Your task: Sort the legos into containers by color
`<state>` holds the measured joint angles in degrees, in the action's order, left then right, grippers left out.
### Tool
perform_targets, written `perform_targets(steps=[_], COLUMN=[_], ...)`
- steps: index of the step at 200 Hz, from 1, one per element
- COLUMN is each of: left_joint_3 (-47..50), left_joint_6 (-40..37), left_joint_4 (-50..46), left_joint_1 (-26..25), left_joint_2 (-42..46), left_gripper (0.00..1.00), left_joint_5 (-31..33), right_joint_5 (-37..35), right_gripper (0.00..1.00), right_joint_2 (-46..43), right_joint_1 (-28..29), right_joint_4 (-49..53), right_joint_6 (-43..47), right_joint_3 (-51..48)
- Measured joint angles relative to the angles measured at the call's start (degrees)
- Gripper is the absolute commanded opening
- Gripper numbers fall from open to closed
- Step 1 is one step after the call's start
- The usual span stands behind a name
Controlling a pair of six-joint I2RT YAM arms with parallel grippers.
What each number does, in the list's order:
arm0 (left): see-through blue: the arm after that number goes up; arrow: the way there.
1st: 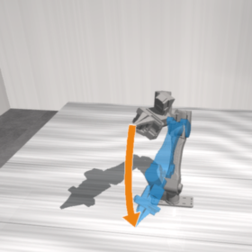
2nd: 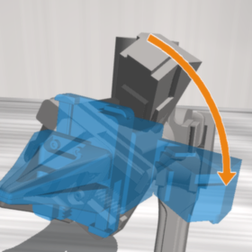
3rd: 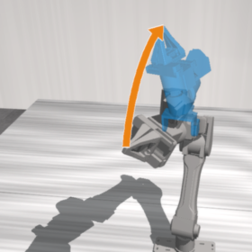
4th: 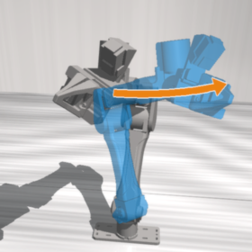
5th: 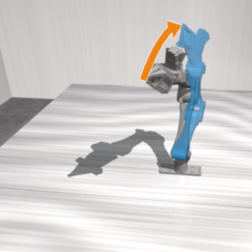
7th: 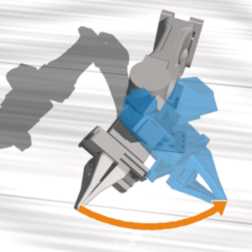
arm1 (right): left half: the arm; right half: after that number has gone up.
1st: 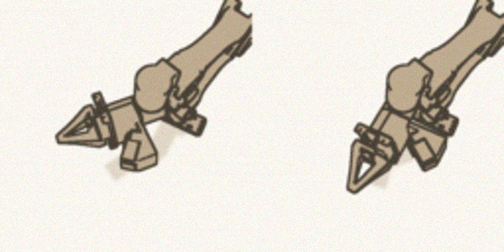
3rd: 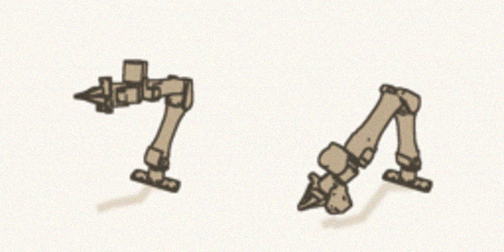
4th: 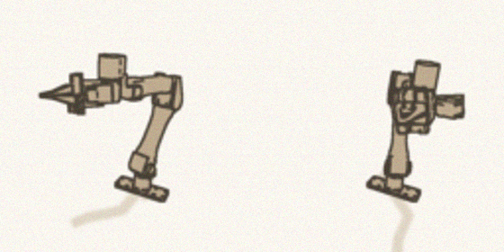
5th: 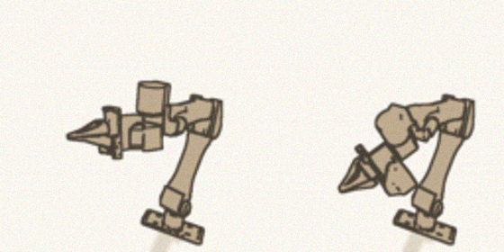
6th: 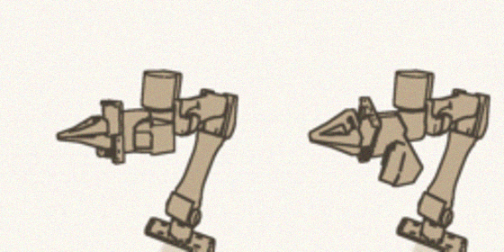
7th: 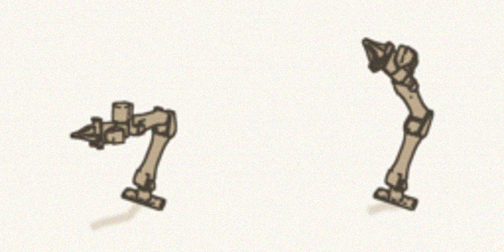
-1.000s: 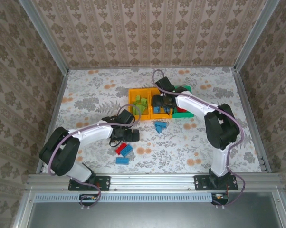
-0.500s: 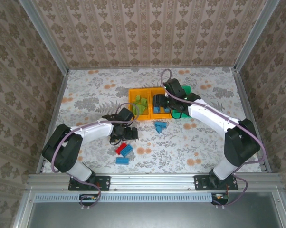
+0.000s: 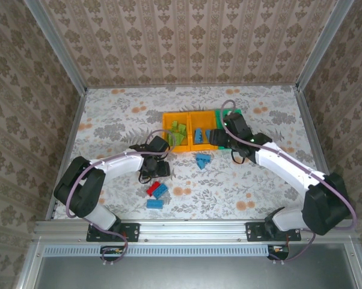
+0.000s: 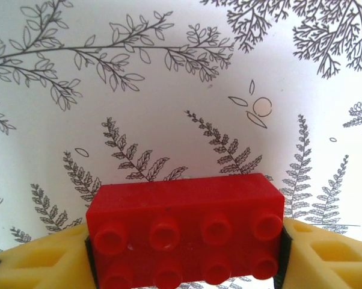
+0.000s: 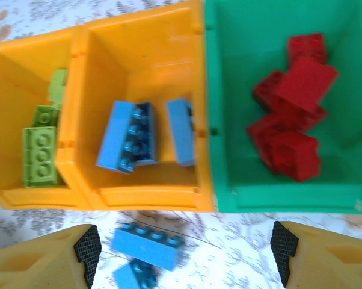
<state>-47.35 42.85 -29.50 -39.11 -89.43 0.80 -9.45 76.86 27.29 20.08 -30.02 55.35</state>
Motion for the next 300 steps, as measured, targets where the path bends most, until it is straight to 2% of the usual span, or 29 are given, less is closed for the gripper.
perform_targets(steps=[31,94,124,192,247,300], left_joint_3=[-0.07,-0.70,-4.02,-27.45,-47.82,-62.82], left_joint_6=[0.04,-0.92,-2.84,-10.67,-18.73,-22.05], left_joint_4=[0.00,-0.04,3.28,6.43,9.90,10.78], left_joint_1=[0.02,-0.20,-1.79,-4.44,-5.90,-6.54], left_joint_2=[-0.09,-0.22,-1.68,-9.53,-23.74,-36.89], left_gripper=[0.51,0.51,0.52,0.52,0.52,0.52], left_joint_5=[-0.04,-0.17,-1.51,-5.81,-14.05,-21.42], right_joint_5=[-1.40,-3.93,-5.44,-5.05,0.42,2.25], right_gripper=[0.78,0.80,0.81,0.77,0.75,0.75], right_joint_2=[-4.28,-8.31,-11.41,-18.86,-20.22,-21.81], right_joint_1=[-1.60,-2.01,-3.72,-5.92,-4.85,-1.40], right_joint_4=[0.94,2.95,4.02,5.81,5.33,1.99], right_joint_6=[-0.33,-1.68,-2.80,-6.47,-8.87,-12.50], right_joint_3=[-4.50,-10.10,-13.33,-23.23,-29.09,-30.91])
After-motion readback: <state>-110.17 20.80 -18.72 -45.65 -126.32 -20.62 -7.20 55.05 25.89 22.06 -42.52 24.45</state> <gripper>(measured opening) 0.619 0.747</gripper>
